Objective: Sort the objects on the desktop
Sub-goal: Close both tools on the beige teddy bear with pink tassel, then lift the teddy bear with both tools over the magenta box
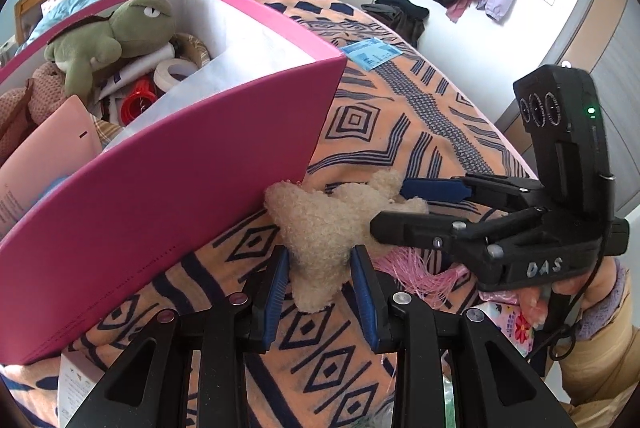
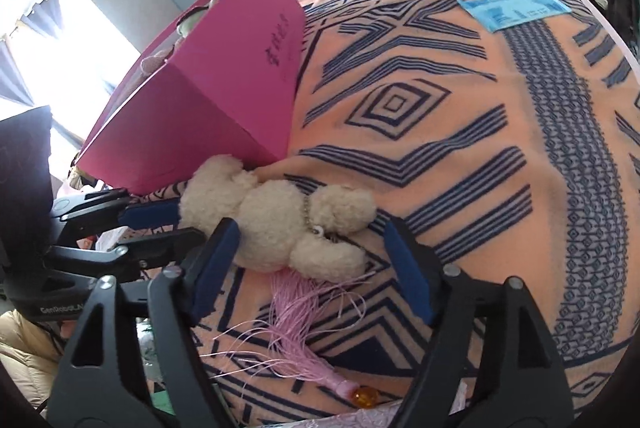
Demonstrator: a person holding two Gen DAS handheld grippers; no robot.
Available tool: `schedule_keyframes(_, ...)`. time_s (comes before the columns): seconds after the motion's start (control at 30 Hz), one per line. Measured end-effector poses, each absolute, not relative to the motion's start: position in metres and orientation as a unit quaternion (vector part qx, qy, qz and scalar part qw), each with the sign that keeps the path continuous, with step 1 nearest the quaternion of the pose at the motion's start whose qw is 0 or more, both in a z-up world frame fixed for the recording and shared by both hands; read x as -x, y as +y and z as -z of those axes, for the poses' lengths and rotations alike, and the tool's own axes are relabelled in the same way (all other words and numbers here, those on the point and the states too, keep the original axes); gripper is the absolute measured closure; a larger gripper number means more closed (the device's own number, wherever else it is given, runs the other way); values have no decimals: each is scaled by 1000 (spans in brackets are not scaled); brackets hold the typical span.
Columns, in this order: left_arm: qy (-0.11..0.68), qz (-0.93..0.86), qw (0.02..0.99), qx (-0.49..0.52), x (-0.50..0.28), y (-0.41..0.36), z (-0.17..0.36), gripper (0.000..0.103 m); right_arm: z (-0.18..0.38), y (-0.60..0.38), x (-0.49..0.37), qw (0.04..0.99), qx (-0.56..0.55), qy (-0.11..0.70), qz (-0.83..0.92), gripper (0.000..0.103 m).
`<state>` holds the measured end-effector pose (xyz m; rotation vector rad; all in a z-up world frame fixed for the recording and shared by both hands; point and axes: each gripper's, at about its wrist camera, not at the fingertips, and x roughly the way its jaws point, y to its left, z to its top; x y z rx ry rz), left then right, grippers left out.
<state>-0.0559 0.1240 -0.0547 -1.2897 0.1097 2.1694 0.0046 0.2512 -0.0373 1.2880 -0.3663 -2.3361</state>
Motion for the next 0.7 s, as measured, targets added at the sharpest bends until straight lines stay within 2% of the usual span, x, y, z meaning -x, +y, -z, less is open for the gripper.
schedule_keyframes(0.1, 43, -817, 302, 490, 55, 125, 57, 72, 37, 241, -2, 246, -470, -123, 838, 27)
schedule_keyframes(0.13, 44, -816, 301, 491, 55, 125, 58, 72, 37, 234, -4, 248, -468, -102, 842, 30)
schedule_keyframes(0.2, 37, -814, 304, 493, 55, 123, 59, 72, 38, 227, -5, 265, -466, -94, 839, 55)
schedule_keyframes(0.23, 33, -814, 306, 493, 55, 121, 59, 72, 39, 226, -5, 274, -468, -95, 834, 57)
schedule_keyframes(0.7, 15, -827, 337, 450, 37, 118, 28, 72, -2, 220, -42, 259, -386, -24, 885, 60)
